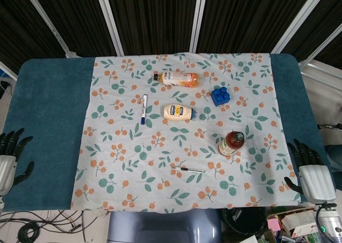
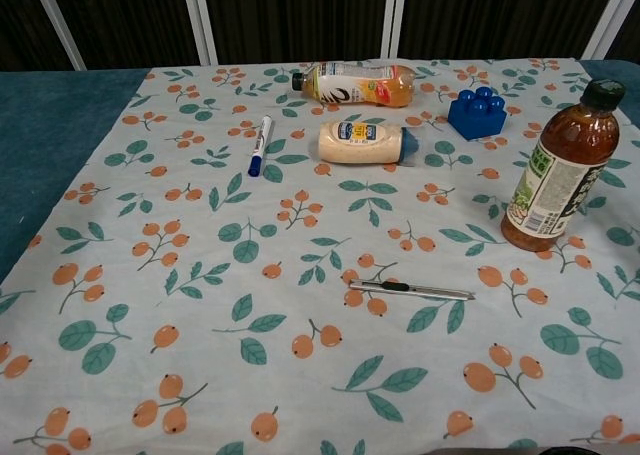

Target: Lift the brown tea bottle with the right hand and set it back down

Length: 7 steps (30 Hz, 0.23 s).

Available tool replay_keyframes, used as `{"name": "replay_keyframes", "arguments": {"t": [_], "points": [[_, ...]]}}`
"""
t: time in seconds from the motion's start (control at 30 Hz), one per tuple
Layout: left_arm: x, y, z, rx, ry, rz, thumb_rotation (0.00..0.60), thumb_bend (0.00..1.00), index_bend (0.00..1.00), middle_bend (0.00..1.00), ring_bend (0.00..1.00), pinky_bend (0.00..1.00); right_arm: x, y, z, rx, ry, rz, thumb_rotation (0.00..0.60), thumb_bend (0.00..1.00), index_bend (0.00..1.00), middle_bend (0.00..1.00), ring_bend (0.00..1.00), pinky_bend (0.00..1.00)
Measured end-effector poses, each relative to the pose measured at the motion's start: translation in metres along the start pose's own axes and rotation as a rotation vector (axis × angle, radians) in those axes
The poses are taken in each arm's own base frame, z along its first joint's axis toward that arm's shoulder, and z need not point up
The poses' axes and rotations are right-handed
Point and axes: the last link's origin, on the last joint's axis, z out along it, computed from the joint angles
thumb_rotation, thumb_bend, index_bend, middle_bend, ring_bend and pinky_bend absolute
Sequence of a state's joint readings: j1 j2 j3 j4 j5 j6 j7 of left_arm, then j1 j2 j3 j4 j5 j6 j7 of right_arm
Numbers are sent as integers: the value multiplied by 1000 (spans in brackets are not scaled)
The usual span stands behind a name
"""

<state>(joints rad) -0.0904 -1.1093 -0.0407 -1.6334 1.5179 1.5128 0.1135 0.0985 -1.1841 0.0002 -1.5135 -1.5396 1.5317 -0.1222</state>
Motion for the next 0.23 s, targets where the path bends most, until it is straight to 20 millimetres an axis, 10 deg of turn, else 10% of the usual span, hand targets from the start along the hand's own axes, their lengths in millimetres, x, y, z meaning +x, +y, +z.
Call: {"name": "replay_keyframes", "arguments": {"t": [0.23], "points": [[1,-2,0,-2,8,2,600,375,188,31,11,0,-1,2,-2,7,16,-18,600,119,0,0,67,141]]}}
